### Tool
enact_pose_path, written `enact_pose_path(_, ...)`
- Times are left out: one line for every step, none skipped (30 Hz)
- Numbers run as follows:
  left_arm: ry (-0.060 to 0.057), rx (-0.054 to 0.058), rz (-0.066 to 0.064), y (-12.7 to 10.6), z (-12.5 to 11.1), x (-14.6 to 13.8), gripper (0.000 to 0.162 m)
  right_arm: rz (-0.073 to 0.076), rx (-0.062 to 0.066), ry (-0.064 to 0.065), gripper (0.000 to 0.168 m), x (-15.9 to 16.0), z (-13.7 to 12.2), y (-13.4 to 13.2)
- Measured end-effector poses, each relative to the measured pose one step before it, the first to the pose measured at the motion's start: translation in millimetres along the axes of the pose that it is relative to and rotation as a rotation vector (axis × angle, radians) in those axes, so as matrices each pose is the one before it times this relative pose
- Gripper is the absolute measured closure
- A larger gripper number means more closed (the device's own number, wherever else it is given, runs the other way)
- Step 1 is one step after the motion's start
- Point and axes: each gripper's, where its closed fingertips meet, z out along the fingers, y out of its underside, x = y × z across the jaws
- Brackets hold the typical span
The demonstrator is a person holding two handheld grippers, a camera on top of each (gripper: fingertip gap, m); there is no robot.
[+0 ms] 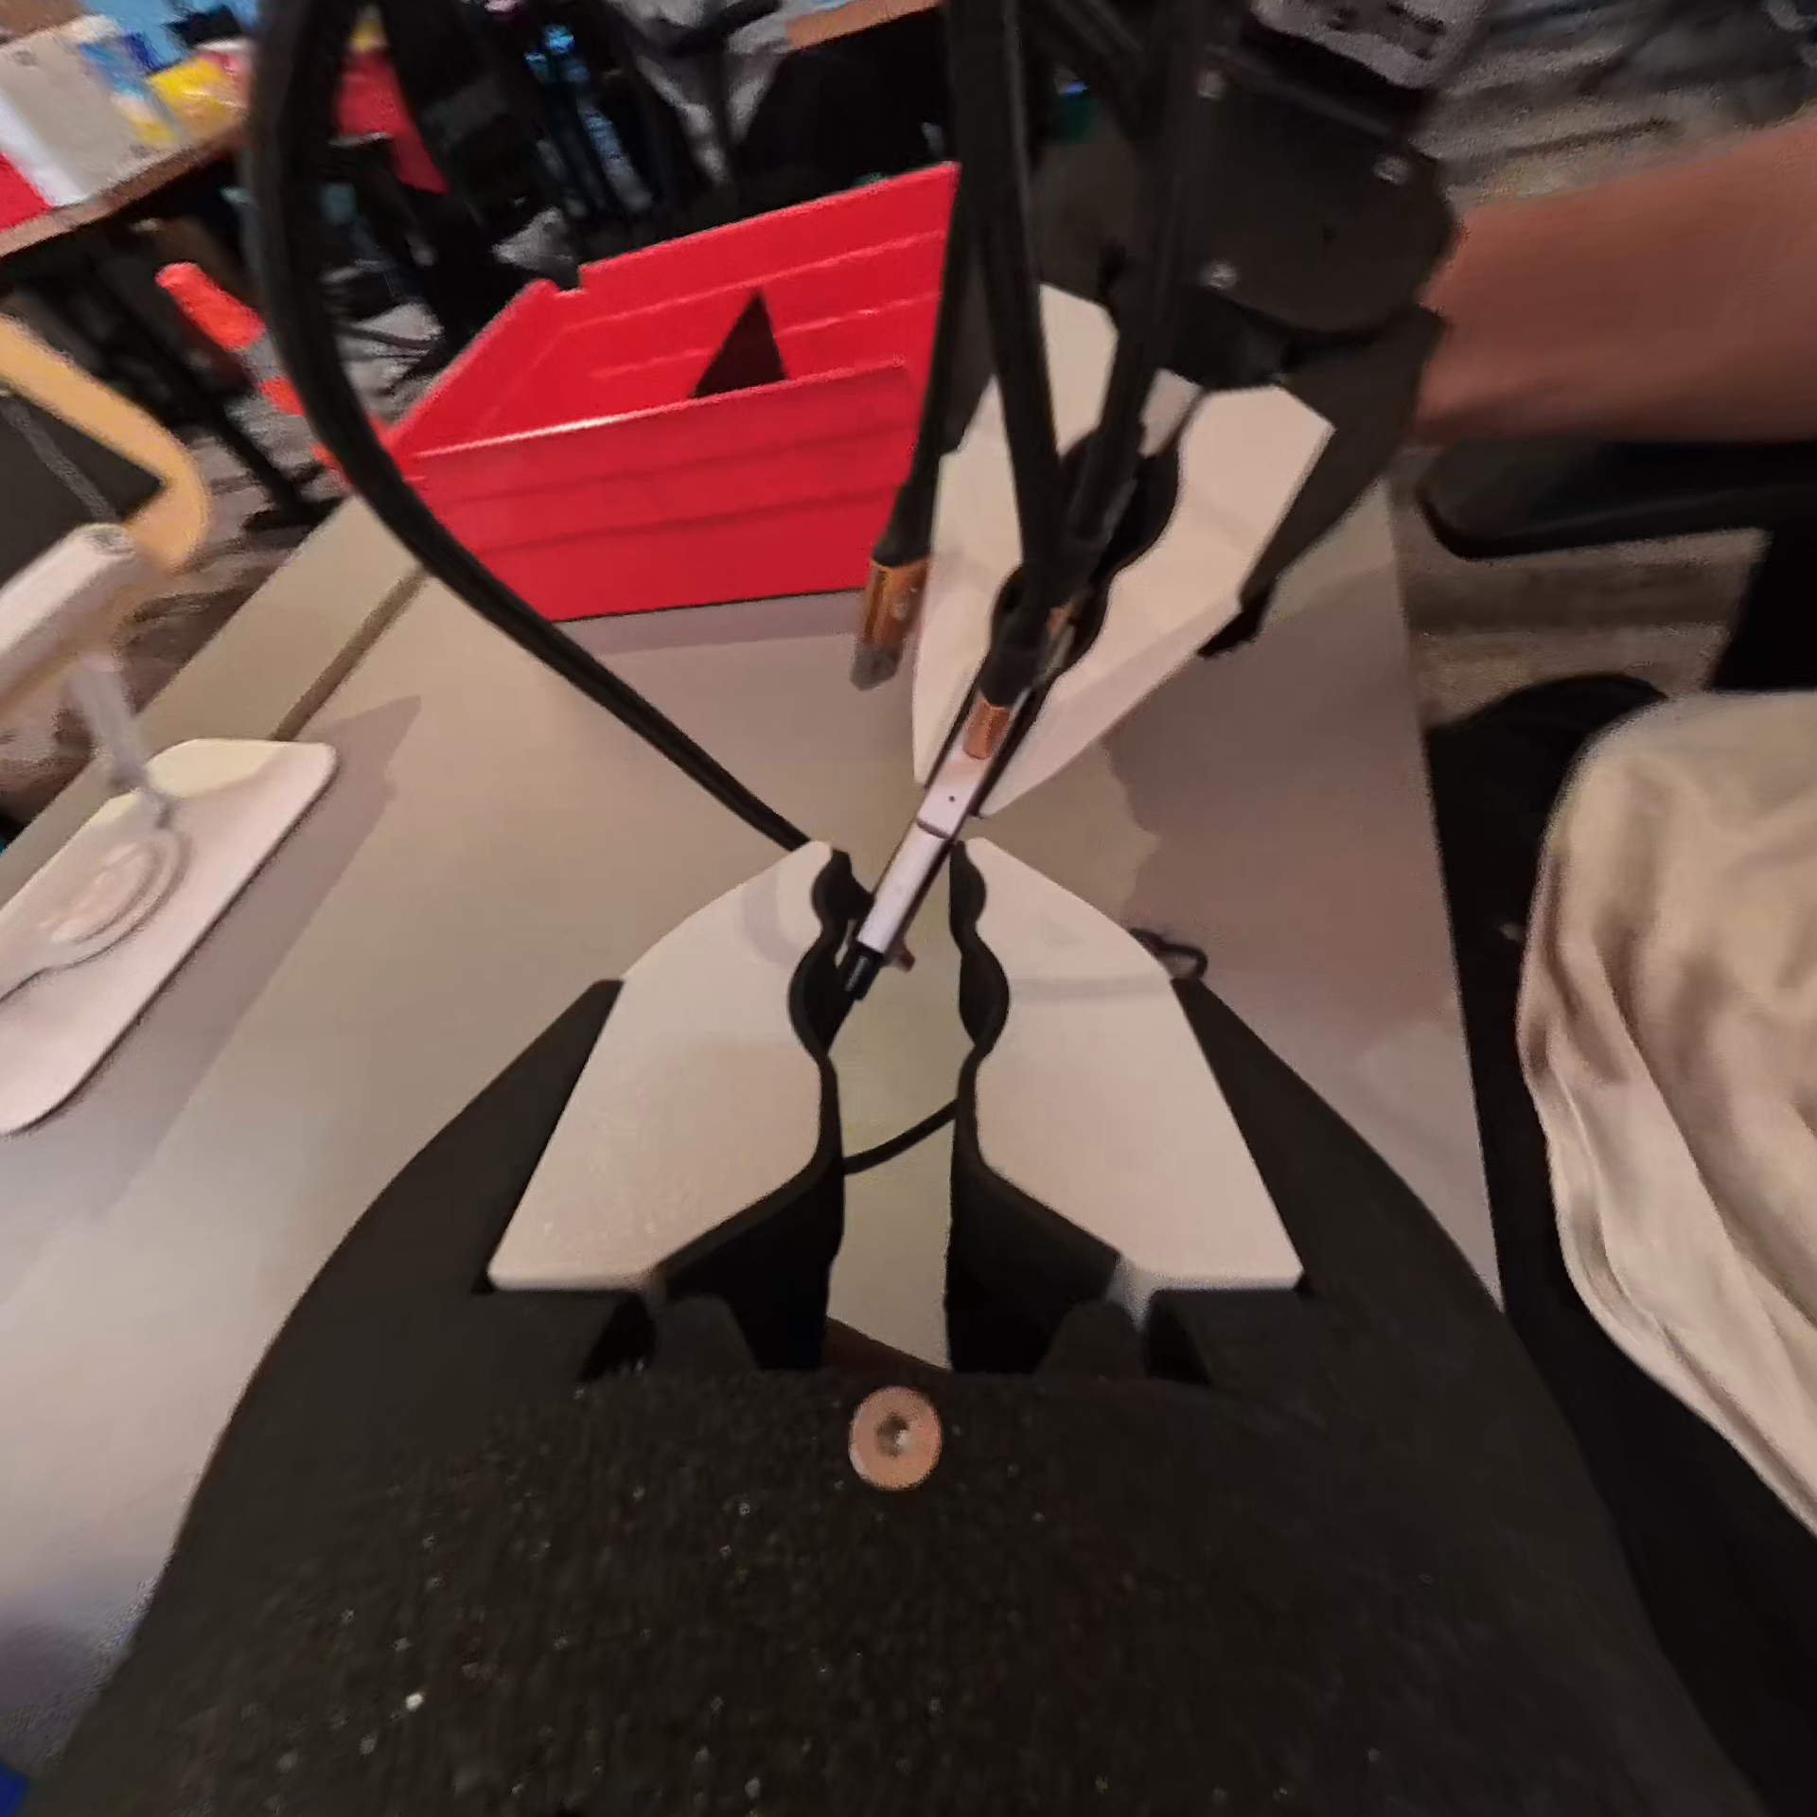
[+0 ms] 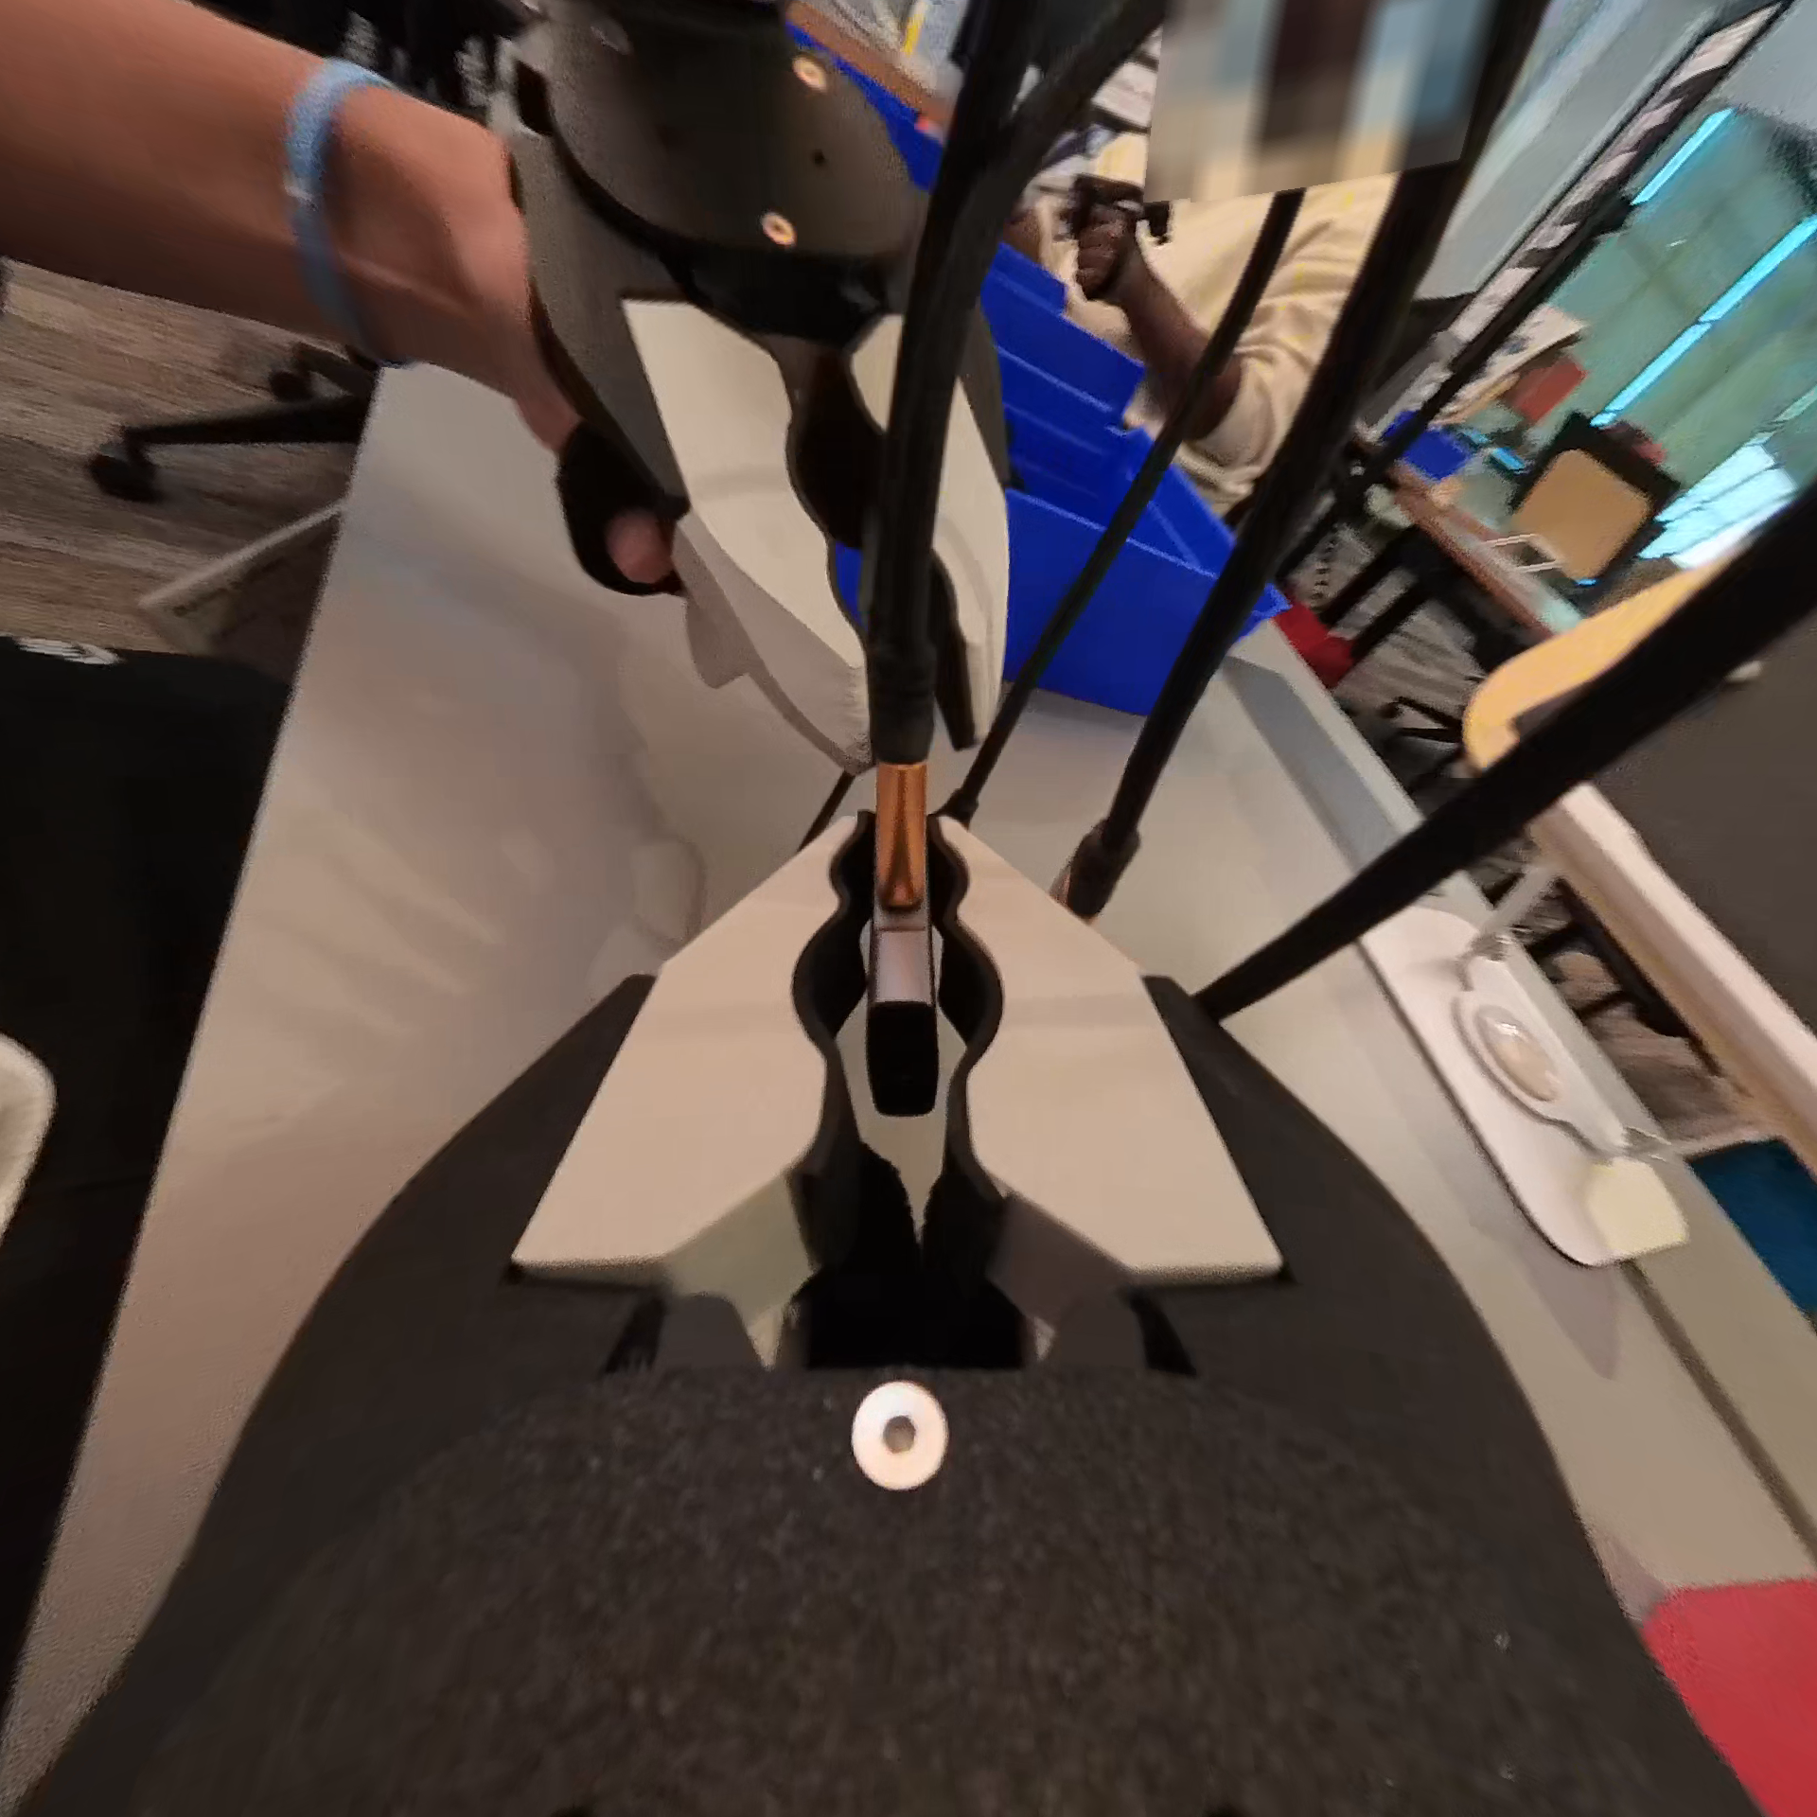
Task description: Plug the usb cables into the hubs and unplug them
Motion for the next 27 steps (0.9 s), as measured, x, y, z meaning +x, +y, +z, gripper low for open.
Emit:
enact_pose_path(-0.0601, 0.0112, -0.0240, -5.04, -0.42, -5.90, 0.139, -0.0183, -0.0085, 0.0463, 0.162, 6.61, -0.79, 0.40)
enact_pose_path(-0.0630, 0.0174, -0.0345, -5.82, -0.54, -5.96, 0.137, -0.0261, -0.0220, 0.0445, 0.162, 6.06, -0.42, 2.39)
enact_pose_path(-0.0510, 0.0211, -0.0427, -5.83, -0.26, -4.01, 0.135, -0.0311, -0.0245, 0.0383, 0.162, 4.31, 0.07, 3.13)
enact_pose_path(-0.0392, 0.0177, -0.0471, -4.56, 0.37, -2.35, 0.136, -0.0276, -0.0238, 0.0323, 0.162, 2.77, 0.47, 3.38)
enact_pose_path(-0.0205, 0.0082, -0.0445, -2.30, 1.40, 0.11, 0.138, -0.0240, -0.0155, 0.0292, 0.162, 1.72, 0.62, 2.40)
enact_pose_path(-0.0058, 0.0029, -0.0358, -0.58, 2.35, 1.91, 0.141, -0.0125, -0.0086, 0.0375, 0.162, 3.03, 0.42, 1.53)
enact_pose_path(-0.0145, 0.0021, -0.0242, 0.82, 2.51, 0.21, 0.147, 0.0026, -0.0151, 0.0335, 0.162, 3.17, 0.82, 2.45)
enact_pose_path(-0.0082, -0.0004, -0.0111, 1.99, 2.55, 0.69, 0.148, 0.0046, -0.0131, 0.0200, 0.162, 1.79, 0.94, 2.20)
enact_pose_path(0.0158, -0.0053, -0.0034, 2.83, 2.50, 3.53, 0.146, -0.0007, -0.0179, 0.0124, 0.162, 1.01, 0.96, 2.83)
enact_pose_path(0.0225, -0.0123, -0.0053, 3.48, 2.21, 4.10, 0.135, -0.0126, -0.0264, 0.0291, 0.162, 3.14, 1.42, 4.09)
enact_pose_path(0.0025, -0.0118, -0.0112, 2.82, 1.26, 0.77, 0.134, -0.0184, -0.0223, 0.0175, 0.162, 1.59, 1.45, 3.81)
enact_pose_path(0.0024, 0.0043, -0.0120, 0.01, 0.29, 0.25, 0.134, -0.0113, -0.0132, -0.0037, 0.162, -1.58, 0.98, 2.60)
enact_pose_path(0.0071, 0.0050, -0.0118, -0.75, 0.13, 0.21, 0.134, -0.0123, 0.0075, -0.0065, 0.162, -2.70, 0.08, -0.43)
enact_pose_path(-0.0069, 0.0071, -0.0144, -1.43, -0.05, -2.16, 0.134, -0.0137, 0.0081, -0.0024, 0.162, -2.68, -0.30, -1.17)
enact_pose_path(-0.0056, 0.0142, -0.0112, -2.10, -0.25, -1.84, 0.136, -0.0095, -0.0005, 0.0074, 0.162, -1.12, 0.03, -0.43)
enact_pose_path(0.0074, 0.0071, -0.0015, -0.60, 0.05, 0.48, 0.138, -0.0026, -0.0032, 0.0112, 0.162, 0.55, 0.19, 0.13)
enact_pose_path(0.0037, 0.0032, 0.0063, 0.28, -0.09, 0.57, 0.140, 0.0031, 0.0018, -0.0028, 0.162, -0.53, 0.30, -0.09)
enact_pose_path(-0.0032, 0.0059, 0.0114, 0.03, -0.36, 0.46, 0.141, 0.0070, 0.0025, -0.0085, 0.162, -1.01, 0.32, -0.31)
enact_pose_path(-0.0016, 0.0080, 0.0131, -0.26, -0.31, 1.14, 0.143, -0.0049, -0.0023, 0.0010, 0.162, -0.10, 0.25, -0.24)
enact_pose_path(0.0012, 0.0085, 0.0119, -0.33, 0.03, 1.65, 0.148, -0.0160, -0.0043, 0.0094, 0.162, 0.50, -0.06, -0.28)
enact_pose_path(-0.0043, 0.0093, 0.0083, -0.86, 0.05, 0.78, 0.151, -0.0091, -0.0023, 0.0055, 0.161, -0.08, -0.33, -0.58)
enact_pose_path(-0.0056, 0.0103, 0.0036, -1.10, -0.23, 0.30, 0.151, 0.0055, 0.0038, 0.0038, 0.161, 0.22, -0.71, -0.87)
enact_pose_path(-0.0001, 0.0084, -0.0018, -1.06, -0.19, 0.60, 0.151, 0.0113, 0.0084, -0.0035, 0.161, -0.47, -0.83, -1.08)
enact_pose_path(0.0009, 0.0052, -0.0031, -0.86, -0.31, 0.53, 0.151, -0.0029, 0.0049, -0.0026, 0.161, -0.59, -0.69, -0.52)
enact_pose_path(-0.0029, 0.0025, -0.0008, -0.13, 0.03, 0.27, 0.151, -0.0169, -0.0016, 0.0051, 0.161, 0.35, -0.36, 0.29)
enact_pose_path(-0.0064, 0.0015, 0.0009, 0.47, 0.27, -0.45, 0.151, -0.0141, -0.0044, 0.0077, 0.161, 1.26, -0.23, 0.75)
enact_pose_path(-0.0021, 0.0042, -0.0030, 0.28, 0.27, -0.14, 0.151, 0.0008, 0.0013, 0.0028, 0.161, 0.73, -0.42, 0.10)
